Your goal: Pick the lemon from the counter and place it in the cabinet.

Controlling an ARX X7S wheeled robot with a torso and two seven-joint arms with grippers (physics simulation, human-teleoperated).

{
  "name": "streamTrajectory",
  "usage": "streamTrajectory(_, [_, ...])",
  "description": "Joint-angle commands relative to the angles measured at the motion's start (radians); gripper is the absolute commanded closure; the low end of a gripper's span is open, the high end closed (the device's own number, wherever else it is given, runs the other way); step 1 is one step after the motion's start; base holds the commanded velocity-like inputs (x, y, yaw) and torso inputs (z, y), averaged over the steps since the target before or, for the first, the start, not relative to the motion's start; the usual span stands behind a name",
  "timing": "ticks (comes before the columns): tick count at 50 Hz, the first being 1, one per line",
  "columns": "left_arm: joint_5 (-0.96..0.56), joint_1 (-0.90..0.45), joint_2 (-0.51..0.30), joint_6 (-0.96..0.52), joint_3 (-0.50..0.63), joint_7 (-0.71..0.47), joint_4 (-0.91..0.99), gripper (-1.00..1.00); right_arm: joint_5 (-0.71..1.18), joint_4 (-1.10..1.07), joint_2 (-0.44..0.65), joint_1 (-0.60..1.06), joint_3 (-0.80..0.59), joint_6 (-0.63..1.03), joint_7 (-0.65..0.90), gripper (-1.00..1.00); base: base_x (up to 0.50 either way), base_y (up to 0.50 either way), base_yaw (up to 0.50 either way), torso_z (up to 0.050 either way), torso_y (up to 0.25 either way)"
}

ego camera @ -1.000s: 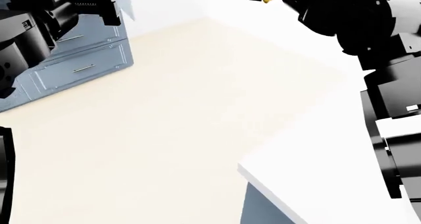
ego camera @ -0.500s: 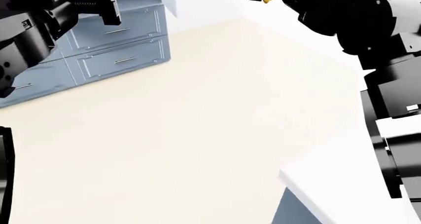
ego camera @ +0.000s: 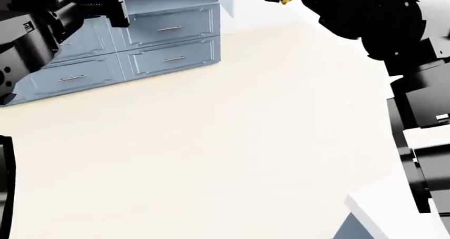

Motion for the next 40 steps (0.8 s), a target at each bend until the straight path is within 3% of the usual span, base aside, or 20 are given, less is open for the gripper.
streamTrajectory(1, [-0.003, 0.002, -0.001, -0.001, 0.0, -0.002, 0.004, -1.0, -0.013, -0.011, 0.003, -0.001, 0.001, 0.004, -0.006, 1.0, 0.0, 0.0, 0.5, 0.0, 0.0])
streamTrajectory(40, [0.002, -0.008, 0.003, 0.014, 0.009, 0.004, -0.022, -1.0, -0.011, -0.008, 0.002, 0.0, -0.001, 0.005, -0.005, 1.0, 0.0, 0.0, 0.5, 0.0, 0.0])
